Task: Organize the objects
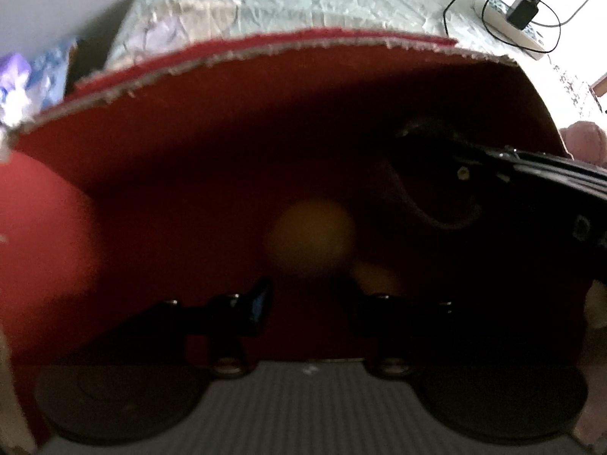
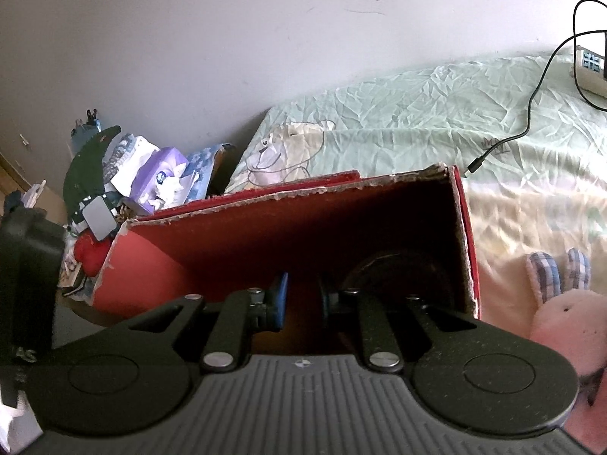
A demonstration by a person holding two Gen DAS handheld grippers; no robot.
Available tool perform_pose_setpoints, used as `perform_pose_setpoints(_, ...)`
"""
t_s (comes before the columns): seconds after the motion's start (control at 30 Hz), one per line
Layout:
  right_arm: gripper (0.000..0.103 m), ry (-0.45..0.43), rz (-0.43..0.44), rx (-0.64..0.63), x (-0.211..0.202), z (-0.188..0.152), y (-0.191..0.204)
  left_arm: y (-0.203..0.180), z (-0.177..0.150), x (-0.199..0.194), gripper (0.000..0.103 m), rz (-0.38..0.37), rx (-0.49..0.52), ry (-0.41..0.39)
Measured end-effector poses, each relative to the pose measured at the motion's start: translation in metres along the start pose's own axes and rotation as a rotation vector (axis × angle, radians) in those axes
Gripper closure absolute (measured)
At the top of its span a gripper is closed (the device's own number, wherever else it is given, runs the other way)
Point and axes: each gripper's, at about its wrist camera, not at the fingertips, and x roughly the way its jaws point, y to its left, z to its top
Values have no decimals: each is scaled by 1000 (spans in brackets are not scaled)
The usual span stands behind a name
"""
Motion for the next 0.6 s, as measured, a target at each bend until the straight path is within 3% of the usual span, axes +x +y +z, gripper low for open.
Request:
perform_pose_setpoints(0.33, 86, 28, -32, -31, 5, 0, 4, 22, -1, -13, 64, 112, 32, -72)
perform_pose_setpoints(0.6, 85, 38, -57, -49, 7, -1, 6, 27, -1, -5, 63, 109, -6, -50)
